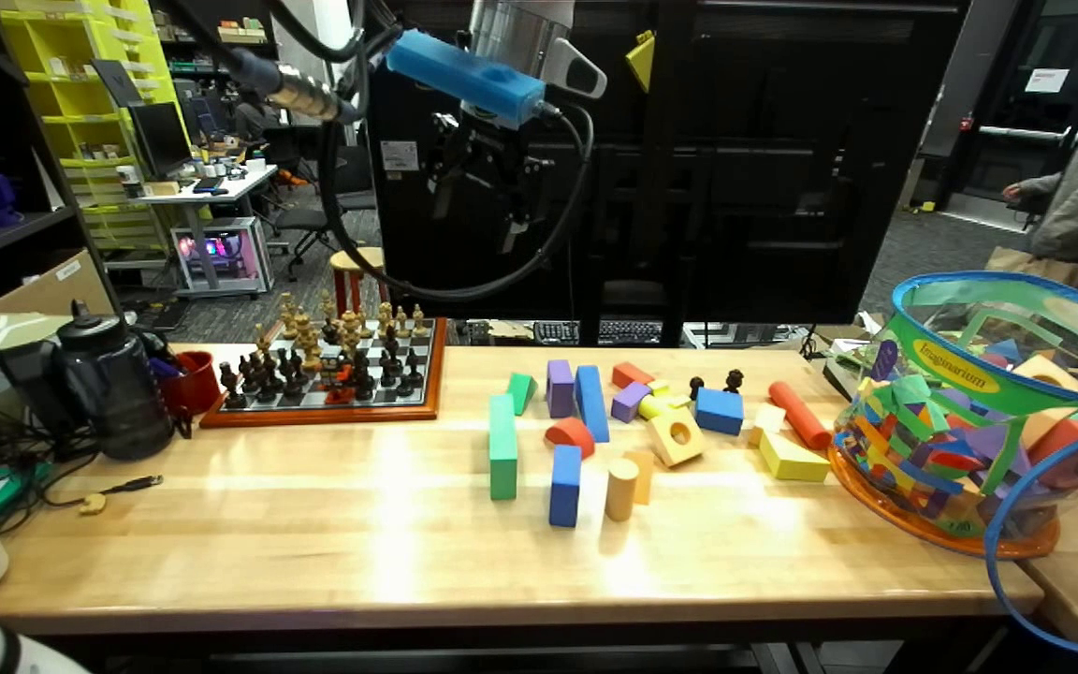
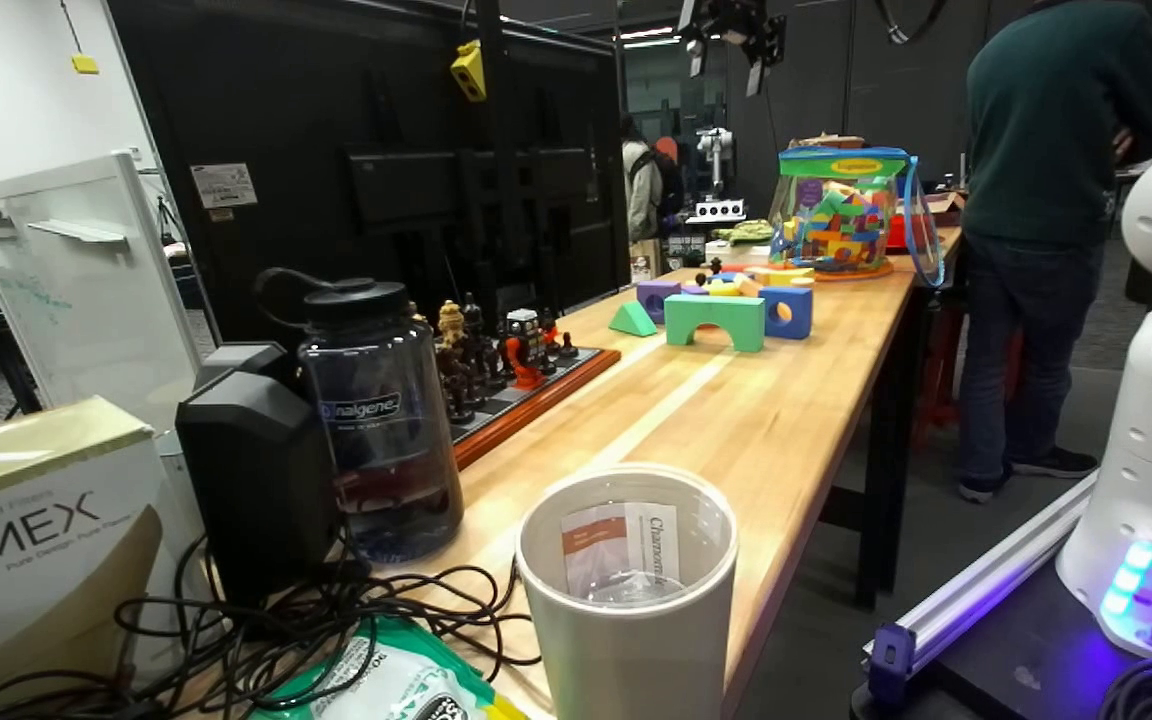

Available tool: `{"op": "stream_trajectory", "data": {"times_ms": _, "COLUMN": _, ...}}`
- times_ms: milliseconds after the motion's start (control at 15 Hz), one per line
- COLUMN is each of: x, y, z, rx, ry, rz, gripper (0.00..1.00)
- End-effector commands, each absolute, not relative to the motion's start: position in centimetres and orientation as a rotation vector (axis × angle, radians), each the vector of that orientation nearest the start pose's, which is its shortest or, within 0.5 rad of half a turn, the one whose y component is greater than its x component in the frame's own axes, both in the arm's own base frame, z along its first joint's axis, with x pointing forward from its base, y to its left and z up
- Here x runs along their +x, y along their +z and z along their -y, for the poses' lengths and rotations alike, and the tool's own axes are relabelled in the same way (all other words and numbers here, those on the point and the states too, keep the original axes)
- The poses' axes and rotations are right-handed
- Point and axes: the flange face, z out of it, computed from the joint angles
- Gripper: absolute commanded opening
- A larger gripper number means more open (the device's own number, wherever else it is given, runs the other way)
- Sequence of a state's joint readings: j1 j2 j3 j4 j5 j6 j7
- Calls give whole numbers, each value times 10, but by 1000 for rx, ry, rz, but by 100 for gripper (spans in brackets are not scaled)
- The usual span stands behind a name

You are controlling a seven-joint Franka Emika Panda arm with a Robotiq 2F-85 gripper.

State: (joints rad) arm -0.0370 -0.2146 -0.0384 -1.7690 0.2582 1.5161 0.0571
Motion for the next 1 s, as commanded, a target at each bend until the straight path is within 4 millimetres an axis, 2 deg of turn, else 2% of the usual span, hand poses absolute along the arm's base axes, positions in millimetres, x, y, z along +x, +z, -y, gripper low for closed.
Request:
{"op": "stream_trajectory", "data": {"times_ms": 0, "x": 479, "y": 644, "z": 20, "rx": -2892, "ry": 2, "rz": -102, "gripper": 100}}
{"op": "stream_trajectory", "data": {"times_ms": 400, "x": 469, "y": 635, "z": 67, "rx": -2957, "ry": 63, "rz": -153, "gripper": 100}}
{"op": "stream_trajectory", "data": {"times_ms": 600, "x": 465, "y": 625, "z": 89, "rx": -2999, "ry": 148, "rz": -162, "gripper": 100}}
{"op": "stream_trajectory", "data": {"times_ms": 933, "x": 461, "y": 607, "z": 95, "rx": -3063, "ry": 313, "rz": -117, "gripper": 100}}
